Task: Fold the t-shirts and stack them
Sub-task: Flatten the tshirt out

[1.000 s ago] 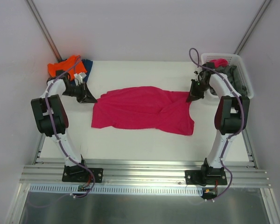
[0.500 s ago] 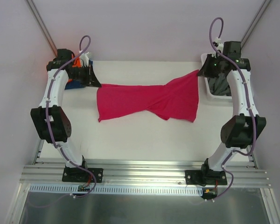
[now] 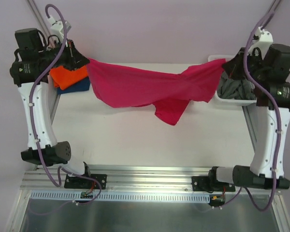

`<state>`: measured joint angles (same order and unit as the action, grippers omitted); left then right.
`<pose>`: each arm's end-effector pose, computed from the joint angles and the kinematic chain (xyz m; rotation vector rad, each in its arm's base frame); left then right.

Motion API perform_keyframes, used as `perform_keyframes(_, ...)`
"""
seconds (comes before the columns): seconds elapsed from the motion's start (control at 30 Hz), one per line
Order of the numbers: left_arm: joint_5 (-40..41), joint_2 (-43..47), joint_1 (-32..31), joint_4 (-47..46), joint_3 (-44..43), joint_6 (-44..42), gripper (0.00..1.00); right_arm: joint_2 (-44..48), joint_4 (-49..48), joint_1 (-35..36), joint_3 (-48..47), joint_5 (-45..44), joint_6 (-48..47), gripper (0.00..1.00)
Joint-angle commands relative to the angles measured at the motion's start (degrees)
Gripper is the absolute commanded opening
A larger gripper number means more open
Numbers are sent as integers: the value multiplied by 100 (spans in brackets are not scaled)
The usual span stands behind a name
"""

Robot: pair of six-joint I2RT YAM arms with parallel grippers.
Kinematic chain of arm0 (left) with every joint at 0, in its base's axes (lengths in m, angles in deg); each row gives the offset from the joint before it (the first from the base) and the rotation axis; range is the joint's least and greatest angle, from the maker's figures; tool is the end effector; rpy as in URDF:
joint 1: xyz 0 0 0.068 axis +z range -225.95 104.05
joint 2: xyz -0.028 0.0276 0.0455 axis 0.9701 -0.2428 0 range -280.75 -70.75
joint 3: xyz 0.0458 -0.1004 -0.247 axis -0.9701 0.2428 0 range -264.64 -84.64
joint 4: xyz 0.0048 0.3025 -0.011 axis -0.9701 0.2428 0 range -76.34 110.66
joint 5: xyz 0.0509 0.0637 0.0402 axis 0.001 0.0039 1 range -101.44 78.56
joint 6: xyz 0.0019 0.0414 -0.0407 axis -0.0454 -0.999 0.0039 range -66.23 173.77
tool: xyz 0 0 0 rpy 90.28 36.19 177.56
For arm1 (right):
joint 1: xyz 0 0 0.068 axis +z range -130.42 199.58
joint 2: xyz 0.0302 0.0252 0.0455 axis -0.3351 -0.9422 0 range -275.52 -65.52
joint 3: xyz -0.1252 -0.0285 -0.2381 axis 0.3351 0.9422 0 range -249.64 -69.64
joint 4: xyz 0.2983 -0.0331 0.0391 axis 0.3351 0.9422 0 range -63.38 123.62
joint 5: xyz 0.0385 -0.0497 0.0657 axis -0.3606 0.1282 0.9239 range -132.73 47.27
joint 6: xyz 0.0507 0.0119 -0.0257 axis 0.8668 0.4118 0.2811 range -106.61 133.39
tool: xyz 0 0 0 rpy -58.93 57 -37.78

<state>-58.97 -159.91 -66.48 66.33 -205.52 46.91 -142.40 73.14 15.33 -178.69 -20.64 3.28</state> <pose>0.3260 0.0232 0.5414 0.4975 1.7887 -0.6009 0.2824 -0.0054 0.5448 -0.3614 1.7694 0.1725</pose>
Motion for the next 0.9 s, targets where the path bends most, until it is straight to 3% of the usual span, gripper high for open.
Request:
perform_keyframes(0.0, -134, 574, 46, 16, -480, 44, 0, 743, -196, -49, -283, -38, -272, 1)
perform_keyframes(0.27, 76, 1813, 46, -107, 11, -202, 0, 2167, -188, -49, -309, -90, -404, 1)
perform_keyframes(0.6, 1096, 3826, 46, -1012, 1549, -317, 0, 2600, -73, -49, -1370, -495, -571, 1)
perform_keyframes(0.7, 1386, 3793, 46, -1144, 1454, -212, 0, 2424, -161, -49, -1819, -591, -632, 1)
perform_keyframes(0.87, 1623, 3336, 54, -1355, 1181, -290, 0, 2099, -801, -41, -1733, -679, -720, 1)
